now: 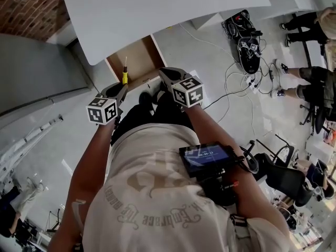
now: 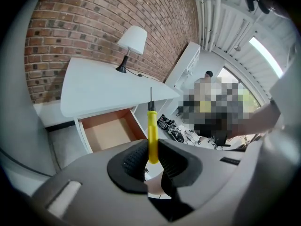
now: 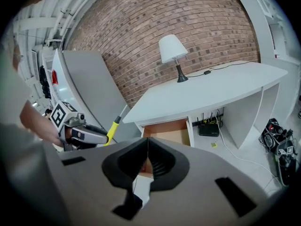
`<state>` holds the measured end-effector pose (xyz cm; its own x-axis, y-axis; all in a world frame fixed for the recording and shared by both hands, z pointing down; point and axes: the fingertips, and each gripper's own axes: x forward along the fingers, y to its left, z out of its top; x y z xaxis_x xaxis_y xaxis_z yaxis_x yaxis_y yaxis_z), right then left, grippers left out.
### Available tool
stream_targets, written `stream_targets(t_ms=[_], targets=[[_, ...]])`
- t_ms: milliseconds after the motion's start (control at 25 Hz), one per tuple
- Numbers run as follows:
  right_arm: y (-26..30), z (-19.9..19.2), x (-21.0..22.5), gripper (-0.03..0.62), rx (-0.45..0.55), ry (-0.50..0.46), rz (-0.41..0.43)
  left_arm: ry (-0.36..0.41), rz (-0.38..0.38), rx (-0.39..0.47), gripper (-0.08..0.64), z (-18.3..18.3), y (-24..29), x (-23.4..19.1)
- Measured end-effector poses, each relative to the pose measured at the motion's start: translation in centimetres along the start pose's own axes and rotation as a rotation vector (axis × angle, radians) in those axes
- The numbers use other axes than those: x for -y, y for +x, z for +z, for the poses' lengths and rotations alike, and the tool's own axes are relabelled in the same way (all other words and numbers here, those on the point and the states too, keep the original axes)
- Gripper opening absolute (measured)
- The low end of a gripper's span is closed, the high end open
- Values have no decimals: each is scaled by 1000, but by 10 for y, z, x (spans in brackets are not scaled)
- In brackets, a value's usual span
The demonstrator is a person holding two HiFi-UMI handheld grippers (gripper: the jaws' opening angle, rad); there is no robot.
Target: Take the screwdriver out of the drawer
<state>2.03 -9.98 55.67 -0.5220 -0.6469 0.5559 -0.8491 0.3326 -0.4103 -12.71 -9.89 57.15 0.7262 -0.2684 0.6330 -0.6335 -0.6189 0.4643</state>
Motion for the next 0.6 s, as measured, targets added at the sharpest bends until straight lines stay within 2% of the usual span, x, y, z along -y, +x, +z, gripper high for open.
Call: stream_targets(t_ms=[200,600], targets=[[0,9,-10,8,3,-27,15,12,-4,33,63,12,-10,4],[0,14,-33,8,2,-73,38,7,-51,87,63,12,-32,11]])
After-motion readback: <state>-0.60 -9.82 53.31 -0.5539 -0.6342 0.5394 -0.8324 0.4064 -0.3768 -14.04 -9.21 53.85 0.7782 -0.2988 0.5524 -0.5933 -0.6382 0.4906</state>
